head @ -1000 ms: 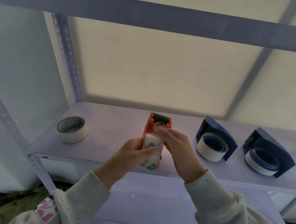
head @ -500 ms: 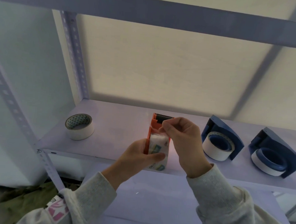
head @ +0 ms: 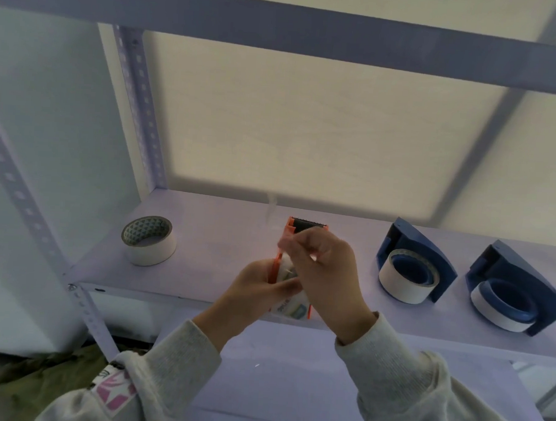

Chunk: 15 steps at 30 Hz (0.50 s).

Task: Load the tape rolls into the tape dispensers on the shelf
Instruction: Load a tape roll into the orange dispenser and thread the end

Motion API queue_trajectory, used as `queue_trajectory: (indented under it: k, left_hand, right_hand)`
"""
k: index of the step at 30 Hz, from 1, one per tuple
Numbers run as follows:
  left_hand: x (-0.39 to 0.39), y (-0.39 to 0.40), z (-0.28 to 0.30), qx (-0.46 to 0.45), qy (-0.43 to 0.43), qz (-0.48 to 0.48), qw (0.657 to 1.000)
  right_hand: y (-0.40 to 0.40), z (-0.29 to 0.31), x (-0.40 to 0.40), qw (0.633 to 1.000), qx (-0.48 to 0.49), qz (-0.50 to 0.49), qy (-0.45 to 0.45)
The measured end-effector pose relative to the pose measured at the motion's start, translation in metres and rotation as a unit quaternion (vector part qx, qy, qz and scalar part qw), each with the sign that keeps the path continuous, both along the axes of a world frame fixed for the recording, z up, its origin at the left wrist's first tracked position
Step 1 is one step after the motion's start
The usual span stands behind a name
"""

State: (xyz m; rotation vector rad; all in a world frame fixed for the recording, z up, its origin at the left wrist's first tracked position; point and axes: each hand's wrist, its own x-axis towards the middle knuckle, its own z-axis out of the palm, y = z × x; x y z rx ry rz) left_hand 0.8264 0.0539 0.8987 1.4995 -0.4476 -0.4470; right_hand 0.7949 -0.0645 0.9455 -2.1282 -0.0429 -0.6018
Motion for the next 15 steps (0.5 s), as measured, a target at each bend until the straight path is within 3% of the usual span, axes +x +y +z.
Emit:
queue_trajectory:
  k: [2, 6, 12, 15]
  left_hand:
    - [0.002, -0.001, 0.003, -0.016, 0.018, 0.000, 1.000]
    - [0.001, -0.009, 0.003, 0.005, 0.020, 0.029, 0.999]
    - [0.004, -0.007, 0.004, 0.050, 0.042, 0.008, 0.998]
    - [0.004, -0.003, 0.008, 0.043, 0.077, -0.018, 0.996]
  right_hand:
    - [-0.004, 0.009, -0.001, 0.990, 0.132, 0.050, 0.002]
    - [-0.018, 0.015, -0.003, 0.924, 0.358, 0.122, 0.054]
    - [-0.030, 0.014, 0.003, 0.855, 0.486, 0.165, 0.081]
    - [-0.034, 0.014, 0.004, 0.839, 0.508, 0.177, 0.080]
